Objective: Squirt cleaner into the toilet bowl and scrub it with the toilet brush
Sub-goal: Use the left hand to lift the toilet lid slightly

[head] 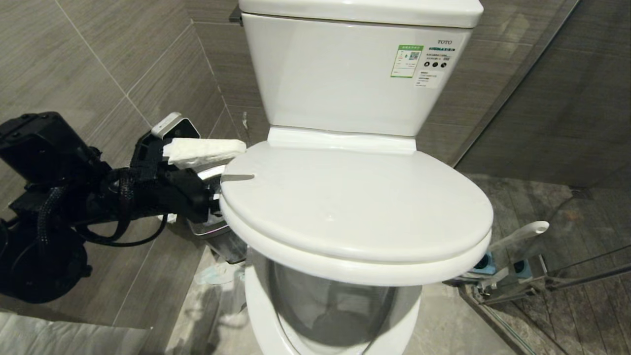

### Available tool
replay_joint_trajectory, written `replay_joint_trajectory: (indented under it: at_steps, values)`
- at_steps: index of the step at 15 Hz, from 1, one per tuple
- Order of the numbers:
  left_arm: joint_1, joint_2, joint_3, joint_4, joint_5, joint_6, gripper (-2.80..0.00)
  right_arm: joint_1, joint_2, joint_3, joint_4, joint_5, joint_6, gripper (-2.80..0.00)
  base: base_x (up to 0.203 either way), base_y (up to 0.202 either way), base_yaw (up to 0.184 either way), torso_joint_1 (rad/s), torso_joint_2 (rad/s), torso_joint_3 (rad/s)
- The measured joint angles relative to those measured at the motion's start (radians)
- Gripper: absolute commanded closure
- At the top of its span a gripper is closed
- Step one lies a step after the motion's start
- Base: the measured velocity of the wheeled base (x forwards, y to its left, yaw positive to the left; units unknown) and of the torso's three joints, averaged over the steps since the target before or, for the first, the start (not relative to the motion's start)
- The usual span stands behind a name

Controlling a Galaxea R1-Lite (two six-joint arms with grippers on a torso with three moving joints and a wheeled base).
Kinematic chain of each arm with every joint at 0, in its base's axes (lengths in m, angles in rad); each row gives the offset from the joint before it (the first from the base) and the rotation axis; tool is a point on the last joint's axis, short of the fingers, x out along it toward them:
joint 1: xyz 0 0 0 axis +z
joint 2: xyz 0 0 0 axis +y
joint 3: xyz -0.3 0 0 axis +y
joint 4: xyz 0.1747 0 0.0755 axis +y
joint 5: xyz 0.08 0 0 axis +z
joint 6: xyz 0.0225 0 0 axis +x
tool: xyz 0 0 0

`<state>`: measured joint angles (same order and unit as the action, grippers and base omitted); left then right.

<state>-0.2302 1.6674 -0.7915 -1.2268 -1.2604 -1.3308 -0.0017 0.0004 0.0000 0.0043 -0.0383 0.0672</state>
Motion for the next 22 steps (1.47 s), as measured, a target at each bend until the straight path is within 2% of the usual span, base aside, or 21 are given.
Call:
replay_joint_trajectory:
  at_steps: [4,9,14,22]
  values:
    - [0.000,-0.006,-0.038,0.001,-0.005,-0.023,-2.80,0.000,0.000,0.000,0.000,0.000,0.000,0.00,0.000,0.000,0.000,0.000,0.00,0.000]
    - [0.000,-0.027,-0.052,0.002,-0.011,-0.139,-2.80,0.000,0.000,0.000,0.000,0.000,0.000,0.00,0.000,0.000,0.000,0.000,0.00,0.000]
    - [-0.001,-0.054,-0.058,0.001,-0.011,-0.212,-2.80,0.000,0.000,0.000,0.000,0.001,0.000,0.00,0.000,0.000,0.000,0.000,0.00,0.000]
    - [-0.018,-0.067,-0.098,0.000,-0.007,-0.217,-2.80,0.000,0.000,0.000,0.000,0.000,0.000,0.00,0.000,0.000,0.000,0.000,0.00,0.000]
